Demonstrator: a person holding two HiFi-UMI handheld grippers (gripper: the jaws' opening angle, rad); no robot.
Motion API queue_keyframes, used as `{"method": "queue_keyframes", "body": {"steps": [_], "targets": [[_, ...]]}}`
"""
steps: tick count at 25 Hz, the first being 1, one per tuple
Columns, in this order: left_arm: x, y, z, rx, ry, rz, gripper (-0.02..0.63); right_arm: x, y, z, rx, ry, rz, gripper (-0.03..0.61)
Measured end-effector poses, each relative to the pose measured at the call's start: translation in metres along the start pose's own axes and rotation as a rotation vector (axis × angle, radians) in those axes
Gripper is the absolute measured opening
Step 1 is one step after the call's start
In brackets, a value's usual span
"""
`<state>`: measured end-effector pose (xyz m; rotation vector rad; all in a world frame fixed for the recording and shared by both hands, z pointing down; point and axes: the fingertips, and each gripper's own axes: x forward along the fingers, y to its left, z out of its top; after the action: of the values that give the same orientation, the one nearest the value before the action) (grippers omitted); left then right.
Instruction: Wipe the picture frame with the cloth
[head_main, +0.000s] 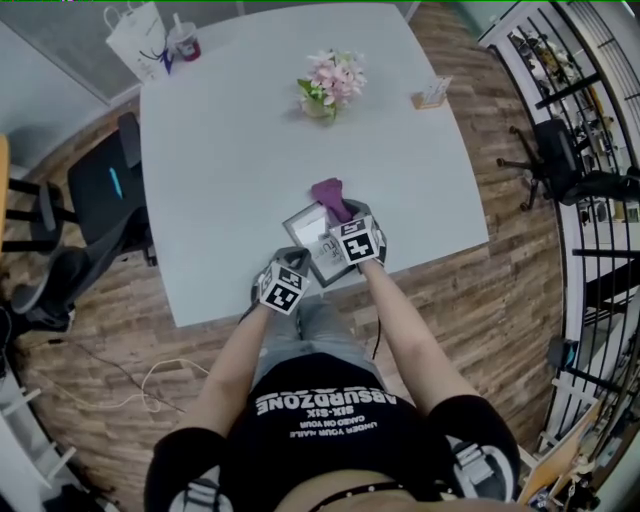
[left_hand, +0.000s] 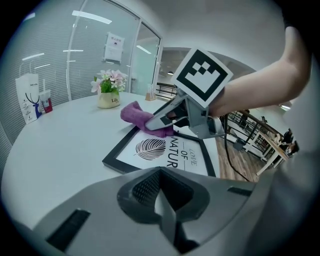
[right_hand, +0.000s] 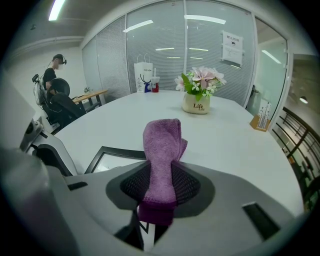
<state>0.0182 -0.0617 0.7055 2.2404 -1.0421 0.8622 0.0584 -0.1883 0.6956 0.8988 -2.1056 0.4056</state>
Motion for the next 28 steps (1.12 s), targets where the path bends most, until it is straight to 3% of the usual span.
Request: {"method": "queue_keyframes", "body": {"steps": [6,10,14,22,28], "targets": [[0.001,0.001,-0.001,-0.001,-0.003,-0.003,0.015,0.002,0.009,0.002,-0.018,0.006,0.009,0.133],[0.001,0.0,0.0,-0.002,-0.003,-0.005,0.015,0.008,0.04,-0.002,-0.052,0.051,0.097,0.13],[0.001,-0.002,0.0,0.004,-0.005,-0.008,0.015,0.007,0.056,-0.003,0.01,0.041,0.141,0.13],[-0.001,0.0,0.001,0.0,-0.02,-0.005,0.015,0.009,0.104,0.001,0.018,0.078,0.396,0.129],[0.0,0.001,-0.001,-0.003,-0.023,-0.01,0.015,0.009,0.106,0.001,-0.006,0.089,0.44,0.127]]}}
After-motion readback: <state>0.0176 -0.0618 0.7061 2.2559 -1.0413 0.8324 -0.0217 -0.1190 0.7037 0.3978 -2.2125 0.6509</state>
